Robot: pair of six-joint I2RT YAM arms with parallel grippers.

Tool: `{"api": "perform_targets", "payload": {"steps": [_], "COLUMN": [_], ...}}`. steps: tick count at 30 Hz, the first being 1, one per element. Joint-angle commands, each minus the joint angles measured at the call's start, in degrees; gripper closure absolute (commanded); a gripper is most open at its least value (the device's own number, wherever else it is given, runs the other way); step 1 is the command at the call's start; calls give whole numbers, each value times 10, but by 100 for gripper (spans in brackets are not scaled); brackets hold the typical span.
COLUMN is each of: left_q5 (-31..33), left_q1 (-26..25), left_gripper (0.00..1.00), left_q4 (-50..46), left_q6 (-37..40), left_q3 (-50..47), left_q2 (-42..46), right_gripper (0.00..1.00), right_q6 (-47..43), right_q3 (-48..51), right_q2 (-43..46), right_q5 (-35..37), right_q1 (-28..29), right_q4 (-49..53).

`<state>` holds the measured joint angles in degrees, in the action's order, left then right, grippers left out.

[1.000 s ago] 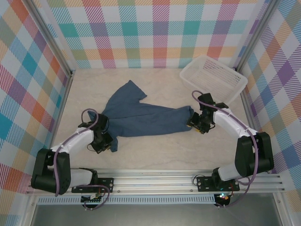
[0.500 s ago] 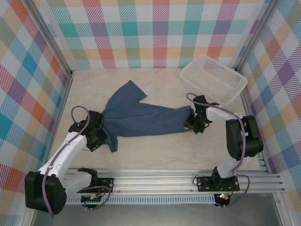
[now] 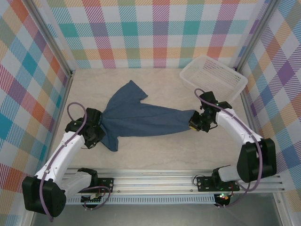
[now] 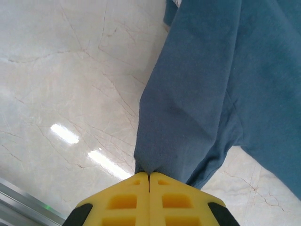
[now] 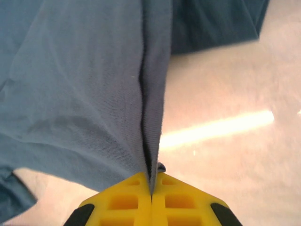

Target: Fold and stack the t-shirts

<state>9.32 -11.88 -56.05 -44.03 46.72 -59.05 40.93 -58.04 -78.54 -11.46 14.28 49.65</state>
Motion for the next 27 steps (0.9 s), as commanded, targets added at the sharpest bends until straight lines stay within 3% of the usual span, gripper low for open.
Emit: {"api": "perform_targets", "payload": {"steps": [1,9,12,15,17,22,24,27], "left_q5": [35,49,46,37,35,32,32,32], "left_q1": [-7,-6,-6,-6,-6,-6,-6,-6], "left_gripper": [100,100,100,100,100,100,100,100], "left_q4": [-24,-32,-30,-21,-17,-11,-11,-17], "left_q6": [16,32,32,32,29,30,32,34], "left_q3": [25,39,34,30,30,37,41,44], "left_q2": [0,-5,-6,-12,-17,-28,-28,-24], "right_gripper": [100,100,100,100,94,66,57,54], "right_q6": [-23,-52,-49,-42,-33,-16,-19,-30], "right_q3": [-26,-19,35,46,23,-48,-64,-46], "right_q2": [13,57,38,-19,-74,-184,-184,-117], "right_q5": [-43,-141,-165,-135,-108,-12,34,77], "right_q1": [2,2,2,-2,-6,-8,-8,-5], "right_q4": [145,283,261,192,145,72,67,70]}}
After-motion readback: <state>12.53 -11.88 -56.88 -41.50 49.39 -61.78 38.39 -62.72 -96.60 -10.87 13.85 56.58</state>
